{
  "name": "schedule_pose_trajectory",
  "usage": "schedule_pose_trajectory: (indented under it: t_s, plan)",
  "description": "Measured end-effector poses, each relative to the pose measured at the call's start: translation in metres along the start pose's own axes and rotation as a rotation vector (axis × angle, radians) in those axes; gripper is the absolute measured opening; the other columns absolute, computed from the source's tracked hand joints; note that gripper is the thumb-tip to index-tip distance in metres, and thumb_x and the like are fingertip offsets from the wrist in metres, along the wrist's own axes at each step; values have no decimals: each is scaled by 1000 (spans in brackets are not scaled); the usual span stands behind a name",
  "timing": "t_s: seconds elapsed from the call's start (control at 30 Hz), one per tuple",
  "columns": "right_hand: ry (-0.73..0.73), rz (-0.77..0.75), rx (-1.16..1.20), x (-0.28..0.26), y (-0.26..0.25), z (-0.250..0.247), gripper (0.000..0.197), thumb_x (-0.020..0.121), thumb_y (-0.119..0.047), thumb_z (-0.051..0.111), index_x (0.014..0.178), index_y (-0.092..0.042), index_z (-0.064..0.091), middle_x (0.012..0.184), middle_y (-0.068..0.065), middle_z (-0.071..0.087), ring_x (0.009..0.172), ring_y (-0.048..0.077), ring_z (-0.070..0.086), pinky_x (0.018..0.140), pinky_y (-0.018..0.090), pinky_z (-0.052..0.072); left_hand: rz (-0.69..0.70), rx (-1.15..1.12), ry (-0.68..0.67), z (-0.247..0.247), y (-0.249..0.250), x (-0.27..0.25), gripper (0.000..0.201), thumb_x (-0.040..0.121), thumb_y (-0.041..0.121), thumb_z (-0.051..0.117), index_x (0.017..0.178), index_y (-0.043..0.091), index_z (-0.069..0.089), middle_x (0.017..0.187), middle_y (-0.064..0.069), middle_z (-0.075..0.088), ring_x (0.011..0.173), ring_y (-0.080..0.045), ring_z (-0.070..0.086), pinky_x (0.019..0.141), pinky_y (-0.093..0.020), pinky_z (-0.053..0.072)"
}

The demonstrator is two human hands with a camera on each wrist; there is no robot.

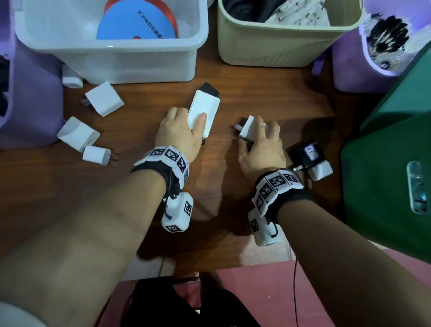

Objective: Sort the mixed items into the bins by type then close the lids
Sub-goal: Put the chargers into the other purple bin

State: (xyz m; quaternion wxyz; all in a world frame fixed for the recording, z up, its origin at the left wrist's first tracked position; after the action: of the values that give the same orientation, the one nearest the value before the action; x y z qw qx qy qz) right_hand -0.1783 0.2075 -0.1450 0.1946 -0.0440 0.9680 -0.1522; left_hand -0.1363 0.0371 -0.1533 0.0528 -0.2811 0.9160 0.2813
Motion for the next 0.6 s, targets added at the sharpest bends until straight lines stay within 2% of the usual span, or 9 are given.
schedule_pose_trajectory:
  t_s: [0.1,0.23,0.37,0.43,0.5,0.53,0.6]
  plan:
    - [-5,3,32,-2,-1,1,63,93,-41,49,147,-27,19,152,4,16,132,28,36,91,45,48,-54,-4,-32,-1,1,-4,51,99,50,33,115,4,51,122,-10,50,96,-35,57,71,-35,41]
    - [-4,11,79,-6,-5,2,60,92,-41,49,144,-27,23,151,5,18,129,29,40,88,46,49,-99,27,-53,-3,2,-7,55,98,55,29,124,10,48,127,-10,44,94,-37,59,71,-37,46]
    - [-52,-6,162,-13,-12,2,54,95,-39,48,142,-26,26,149,5,18,127,29,43,91,40,47,-152,-55,-47,1,-3,-7,62,94,62,30,115,9,53,124,-6,41,83,-34,63,73,-38,56]
    - [-74,-20,220,-15,-15,2,54,95,-38,48,143,-25,27,149,4,18,126,29,45,92,38,46,-159,-78,-38,1,-3,-8,62,93,63,32,111,8,54,121,-5,40,79,-32,62,67,-38,58]
    - [-107,-19,287,-16,-17,3,55,95,-39,48,144,-24,28,152,3,15,127,28,45,95,36,44,-164,-71,-46,0,-2,-10,60,94,61,33,112,7,54,123,-5,40,78,-29,58,59,-30,52]
    - [-128,-12,315,-17,-18,4,56,95,-40,48,145,-24,28,153,3,14,128,28,44,97,35,43,-158,-63,-49,-1,-1,-12,59,95,60,34,113,7,54,125,-5,40,79,-28,57,59,-28,48]
    - [-161,6,390,-19,-22,6,59,94,-40,49,147,-23,28,153,2,13,127,26,46,100,34,42,-127,-44,-48,1,-1,-16,58,96,57,34,116,6,53,130,-4,41,84,-30,58,67,-29,42]
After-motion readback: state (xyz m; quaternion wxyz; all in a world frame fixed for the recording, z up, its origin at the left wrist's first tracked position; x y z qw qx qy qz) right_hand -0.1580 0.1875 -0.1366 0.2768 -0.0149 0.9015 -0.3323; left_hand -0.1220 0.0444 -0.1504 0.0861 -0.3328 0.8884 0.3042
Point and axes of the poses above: each hand's wrist, its own x-axis towards the middle knuckle, its own z-axis out of the palm, y = z × x, the point moved 1 cm from there along x, towards the middle knuckle
